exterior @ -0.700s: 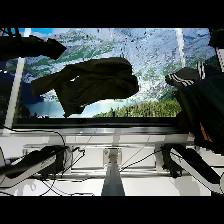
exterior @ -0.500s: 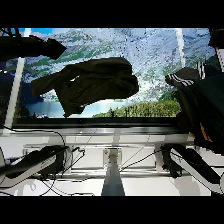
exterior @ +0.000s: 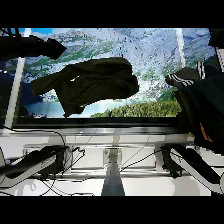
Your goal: Fold the clothes and pants, and hang the long-sleeved shirts on hangers.
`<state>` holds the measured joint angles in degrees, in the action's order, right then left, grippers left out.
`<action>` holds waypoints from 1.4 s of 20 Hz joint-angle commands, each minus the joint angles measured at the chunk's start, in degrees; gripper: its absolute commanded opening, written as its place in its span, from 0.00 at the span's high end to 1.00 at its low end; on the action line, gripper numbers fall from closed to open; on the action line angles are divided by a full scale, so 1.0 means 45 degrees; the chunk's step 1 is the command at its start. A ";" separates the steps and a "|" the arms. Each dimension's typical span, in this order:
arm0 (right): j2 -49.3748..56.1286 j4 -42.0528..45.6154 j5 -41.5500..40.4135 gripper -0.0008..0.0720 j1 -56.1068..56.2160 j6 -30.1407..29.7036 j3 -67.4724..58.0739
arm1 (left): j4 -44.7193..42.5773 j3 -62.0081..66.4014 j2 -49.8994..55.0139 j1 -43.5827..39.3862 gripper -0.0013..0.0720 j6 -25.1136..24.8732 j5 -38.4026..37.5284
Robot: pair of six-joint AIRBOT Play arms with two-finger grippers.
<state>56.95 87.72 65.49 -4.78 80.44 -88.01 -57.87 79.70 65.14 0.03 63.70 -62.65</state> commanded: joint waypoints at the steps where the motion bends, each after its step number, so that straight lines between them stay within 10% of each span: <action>1: -0.0005 -0.0952 -0.0991 0.95 0.0015 0.0010 -0.0010 | -0.0005 0.0005 -0.0010 0.0015 0.04 0.0000 0.0005; 6: 0.0801 -0.5372 0.2142 0.95 0.1593 -0.3016 0.0000 | 0.0005 0.0005 -0.0010 0.0015 0.04 0.0015 0.0000; 11: 0.3536 -0.4269 0.1855 0.90 0.6470 -0.4235 0.0000 | 0.0525 0.0005 -0.0136 0.0151 0.04 0.0816 0.0053; 19: 0.8830 -0.2521 -0.3225 0.19 1.2123 -0.7004 -0.0005 | 0.0471 0.0005 -0.2030 0.4911 0.04 0.0471 0.0525; 22: 0.9879 -0.2317 -0.5945 0.20 1.3206 -0.6897 -0.0049 | 0.0476 0.0005 -0.2137 0.6475 0.04 0.0675 0.0340; 28: 1.1769 -0.3065 -0.5761 0.23 1.3784 -0.4682 -0.2467 | 0.0529 0.0000 -0.1710 0.6615 0.04 0.0670 0.0345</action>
<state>105.97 75.77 41.21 55.86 55.61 -94.39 -55.64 79.70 56.77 28.82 66.63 -61.10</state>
